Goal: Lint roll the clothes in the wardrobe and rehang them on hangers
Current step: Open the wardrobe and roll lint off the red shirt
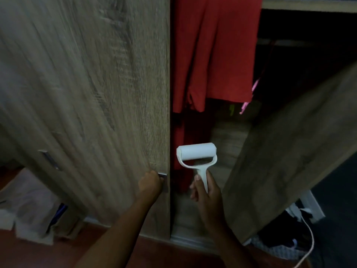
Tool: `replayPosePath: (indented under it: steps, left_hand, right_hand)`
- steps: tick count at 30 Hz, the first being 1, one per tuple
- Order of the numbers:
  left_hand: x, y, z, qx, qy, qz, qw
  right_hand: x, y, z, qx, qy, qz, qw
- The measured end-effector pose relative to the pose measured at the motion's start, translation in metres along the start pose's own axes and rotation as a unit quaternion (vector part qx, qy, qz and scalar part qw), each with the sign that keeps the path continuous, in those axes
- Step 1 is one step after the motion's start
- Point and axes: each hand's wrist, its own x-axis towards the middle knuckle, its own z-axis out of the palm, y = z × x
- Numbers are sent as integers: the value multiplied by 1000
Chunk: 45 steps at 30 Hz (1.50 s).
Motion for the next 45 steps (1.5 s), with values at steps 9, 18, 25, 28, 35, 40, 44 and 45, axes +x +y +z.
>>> replayPosePath:
  steps: [9,18,25,28,35,40,44,45]
  left_hand:
    - [31,-66,-29,15,6,-43,999]
    - [49,-104,-52,5,18,-61,998]
    - [44,-103,-56,18,7,-55,998]
    - [44,-103,-60,7,-21,-52,998]
    - [29,-21,-113,-100,-63,136,984]
    - [15,51,-131,-269,141,270,914]
    - [27,92,-115,-315,135,251,906]
    - [32,100,-109,-311,136,230,912]
  right_hand:
    - [22,12,49,-16,13,-1,1000]
    - [32,15,79,-10,0,-18,1000]
    - [34,16,89,-10,4,-5,1000]
    - [32,15,85,-6,14,3,1000]
    - [34,24,57,1,135,24,991]
    - [40,34,21,15,189,64,980]
    - [48,33,-3,41,194,82,977]
    - [50,34,-9,40,190,84,977]
